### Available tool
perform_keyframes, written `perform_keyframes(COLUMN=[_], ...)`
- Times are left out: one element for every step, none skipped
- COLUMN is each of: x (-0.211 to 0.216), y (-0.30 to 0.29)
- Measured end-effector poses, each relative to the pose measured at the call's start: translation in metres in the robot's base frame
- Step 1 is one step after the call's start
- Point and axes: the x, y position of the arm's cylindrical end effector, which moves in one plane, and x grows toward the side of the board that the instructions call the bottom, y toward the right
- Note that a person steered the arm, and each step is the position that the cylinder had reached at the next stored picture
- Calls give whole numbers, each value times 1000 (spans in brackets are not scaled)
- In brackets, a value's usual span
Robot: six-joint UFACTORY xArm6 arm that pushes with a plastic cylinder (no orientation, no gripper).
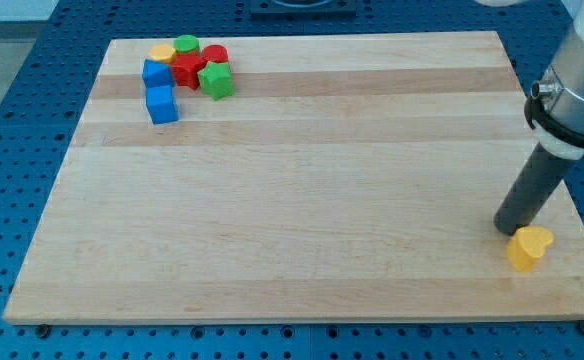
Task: Move the blue cube to the bottom right
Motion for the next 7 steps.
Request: perform_keyframes(x=[-2, -8, -19, -32, -46, -60, -81], y=[-15, -78, -152, -222, -291, -354, -413])
